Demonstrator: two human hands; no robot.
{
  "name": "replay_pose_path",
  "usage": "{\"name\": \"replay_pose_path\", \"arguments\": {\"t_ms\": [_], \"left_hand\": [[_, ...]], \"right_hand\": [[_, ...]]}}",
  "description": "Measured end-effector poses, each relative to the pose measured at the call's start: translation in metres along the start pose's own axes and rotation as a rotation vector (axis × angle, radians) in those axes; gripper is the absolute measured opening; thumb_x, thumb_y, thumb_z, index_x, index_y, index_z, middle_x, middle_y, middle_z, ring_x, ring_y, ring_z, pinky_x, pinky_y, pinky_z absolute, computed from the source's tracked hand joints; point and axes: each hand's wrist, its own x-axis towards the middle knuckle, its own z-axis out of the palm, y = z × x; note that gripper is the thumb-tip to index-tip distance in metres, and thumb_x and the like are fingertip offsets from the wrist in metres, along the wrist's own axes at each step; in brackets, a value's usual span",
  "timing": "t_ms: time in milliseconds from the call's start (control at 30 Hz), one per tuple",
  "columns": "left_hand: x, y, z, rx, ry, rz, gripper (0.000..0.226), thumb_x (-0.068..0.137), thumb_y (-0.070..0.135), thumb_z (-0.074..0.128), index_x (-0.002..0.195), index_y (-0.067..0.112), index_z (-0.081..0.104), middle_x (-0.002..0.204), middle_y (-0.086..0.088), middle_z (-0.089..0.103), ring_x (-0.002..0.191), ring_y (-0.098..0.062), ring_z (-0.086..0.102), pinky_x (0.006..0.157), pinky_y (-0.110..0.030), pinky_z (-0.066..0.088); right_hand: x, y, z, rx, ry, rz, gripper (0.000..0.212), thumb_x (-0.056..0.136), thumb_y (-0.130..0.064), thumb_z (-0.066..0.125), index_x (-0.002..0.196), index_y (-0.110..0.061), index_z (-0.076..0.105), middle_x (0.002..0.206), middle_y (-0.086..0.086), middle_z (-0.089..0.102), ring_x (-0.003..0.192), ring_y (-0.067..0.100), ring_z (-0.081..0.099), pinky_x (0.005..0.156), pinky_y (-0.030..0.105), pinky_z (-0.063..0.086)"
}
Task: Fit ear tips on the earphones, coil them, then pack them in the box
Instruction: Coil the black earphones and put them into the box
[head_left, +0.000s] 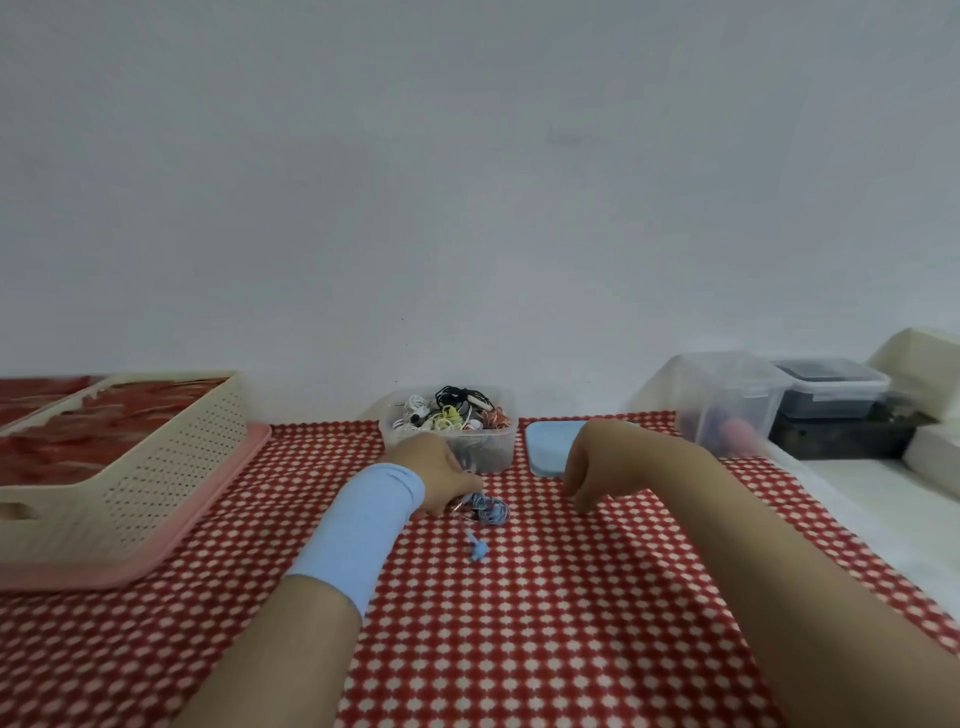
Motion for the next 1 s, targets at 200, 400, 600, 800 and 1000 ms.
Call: {"name": "replay_pose_path", "arguments": {"t_ms": [200,400,600,800,1000], "left_hand": [[-0.008,-0.003,-0.005,-0.077,0.126,0.202,0.009,0.089,0.025,0.067,0.092,0.032,0.073,0.102,0.015,0.068,0.094,-0.004,0.061,0.091,-0.026,0.049],[-0.004,-0.002,0.008,-0.006,-0.092,0.342,0.022,0.088,0.031,0.07,0.109,0.037,0.073,0.117,0.019,0.061,0.103,-0.003,0.054,0.092,-0.021,0.041],[-0.003,-0.013,0.003,-0.06,-0.01,0.288,0.014,0.083,0.04,0.072,0.093,0.032,0.072,0.098,0.02,0.064,0.09,-0.003,0.06,0.079,-0.018,0.046],[-0.009,-0.025,-0.012,-0.042,-0.062,0.234,0.013,0.079,0.038,0.078,0.088,0.029,0.078,0.093,0.019,0.07,0.089,-0.001,0.062,0.081,-0.022,0.048],[-0.007,-0.021,-0.005,0.003,-0.083,0.282,0.025,0.079,0.025,0.078,0.102,0.034,0.073,0.103,0.017,0.068,0.09,0.0,0.061,0.084,-0.022,0.049]], "right_hand": [[0.009,-0.008,0.01,0.016,0.084,0.028,0.019,0.081,-0.022,0.081,0.1,-0.025,0.081,0.101,-0.008,0.075,0.093,0.011,0.068,0.095,0.029,0.055],[-0.004,-0.016,0.01,0.287,0.116,-0.127,0.02,0.094,-0.017,0.065,0.098,-0.033,0.078,0.087,-0.017,0.071,0.071,0.003,0.065,0.063,0.013,0.049],[-0.01,-0.026,0.014,0.49,0.117,-0.183,0.011,0.092,-0.016,0.071,0.09,-0.019,0.08,0.072,-0.005,0.074,0.053,0.002,0.057,0.051,0.012,0.044],[-0.008,-0.036,0.027,0.603,0.084,-0.223,0.007,0.089,-0.013,0.076,0.091,-0.017,0.081,0.072,-0.007,0.074,0.054,0.009,0.058,0.052,0.014,0.047],[-0.007,-0.042,0.033,0.566,0.016,-0.214,0.008,0.09,-0.016,0.076,0.09,-0.021,0.082,0.06,-0.016,0.07,0.05,0.004,0.058,0.056,0.014,0.048]]}}
